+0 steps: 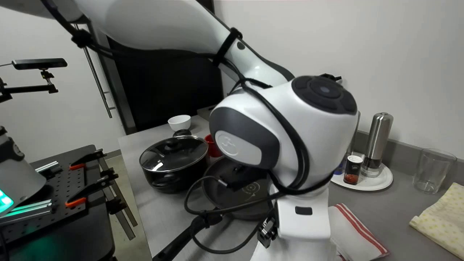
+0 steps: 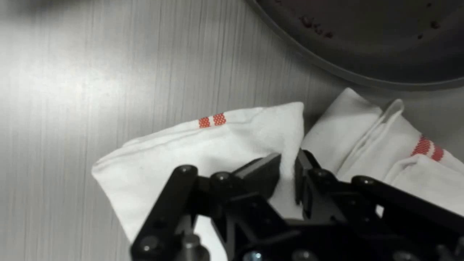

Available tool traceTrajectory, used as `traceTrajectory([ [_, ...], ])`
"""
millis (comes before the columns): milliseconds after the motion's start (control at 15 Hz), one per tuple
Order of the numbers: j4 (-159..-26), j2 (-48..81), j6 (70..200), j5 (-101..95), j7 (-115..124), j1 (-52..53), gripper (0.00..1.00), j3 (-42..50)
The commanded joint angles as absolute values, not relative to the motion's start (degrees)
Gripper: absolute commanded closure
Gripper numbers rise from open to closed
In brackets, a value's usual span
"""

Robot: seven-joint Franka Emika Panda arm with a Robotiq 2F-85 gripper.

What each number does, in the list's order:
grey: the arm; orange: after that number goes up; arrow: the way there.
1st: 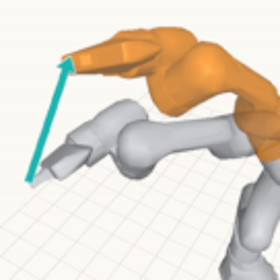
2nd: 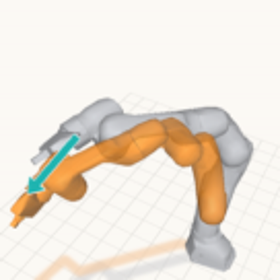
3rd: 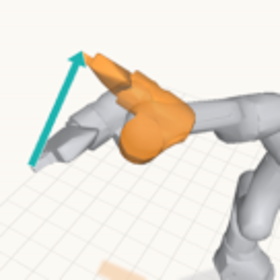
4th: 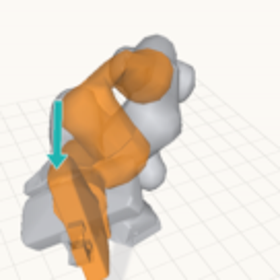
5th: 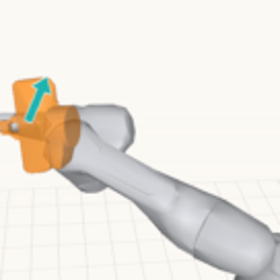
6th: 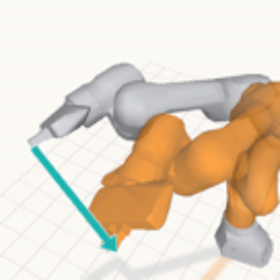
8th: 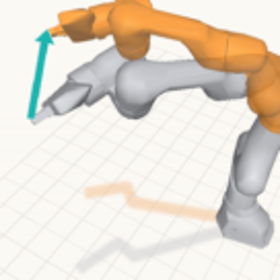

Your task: Pick up the cloth and wipe the pan

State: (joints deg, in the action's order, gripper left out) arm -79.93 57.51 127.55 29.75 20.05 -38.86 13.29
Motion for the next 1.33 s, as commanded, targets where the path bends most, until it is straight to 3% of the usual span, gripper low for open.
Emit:
traceTrajectory([
  [0,-90.2,48.12,132.51,28.22,16.69,-35.48,0.98,14.74],
  [667,-97.37,33.4,135.44,15.48,10.06,-24.1,0.98,14.27],
  [1267,-96.59,31.63,134.95,12.99,-3.37,-18.03,0.98,6.06],
])
